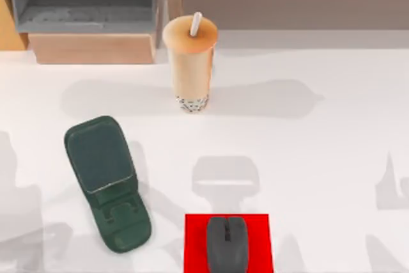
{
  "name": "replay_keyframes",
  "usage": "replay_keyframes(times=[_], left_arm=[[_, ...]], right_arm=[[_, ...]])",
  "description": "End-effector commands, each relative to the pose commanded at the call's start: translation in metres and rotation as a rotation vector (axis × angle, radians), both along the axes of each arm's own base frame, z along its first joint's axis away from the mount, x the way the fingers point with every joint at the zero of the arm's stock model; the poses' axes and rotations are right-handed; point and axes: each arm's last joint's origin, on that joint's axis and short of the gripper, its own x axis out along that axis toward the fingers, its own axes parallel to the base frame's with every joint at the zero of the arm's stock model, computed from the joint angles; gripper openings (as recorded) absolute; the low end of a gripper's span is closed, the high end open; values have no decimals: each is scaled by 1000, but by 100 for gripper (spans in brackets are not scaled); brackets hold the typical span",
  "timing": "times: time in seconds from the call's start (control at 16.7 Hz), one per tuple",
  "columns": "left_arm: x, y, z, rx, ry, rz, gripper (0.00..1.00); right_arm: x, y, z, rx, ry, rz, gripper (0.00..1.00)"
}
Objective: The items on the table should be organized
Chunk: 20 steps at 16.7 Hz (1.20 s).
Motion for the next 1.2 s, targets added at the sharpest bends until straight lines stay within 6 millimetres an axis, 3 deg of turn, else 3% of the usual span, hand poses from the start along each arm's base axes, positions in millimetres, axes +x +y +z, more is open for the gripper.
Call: replay_keyframes(times=[0.3, 0.78, 1.08, 1.2], left_arm=[[0, 0, -3, -1, 1, -3, 100], [1, 0, -64, 2, -5, 0, 100], [0, 0, -70, 0, 0, 0, 100], [0, 0, -70, 0, 0, 0, 85]], right_arm=[[0, 0, 0, 0, 0, 0, 100], [0, 0, 0, 0, 0, 0, 100], [0, 0, 0, 0, 0, 0, 100], [0, 0, 0, 0, 0, 0, 100]])
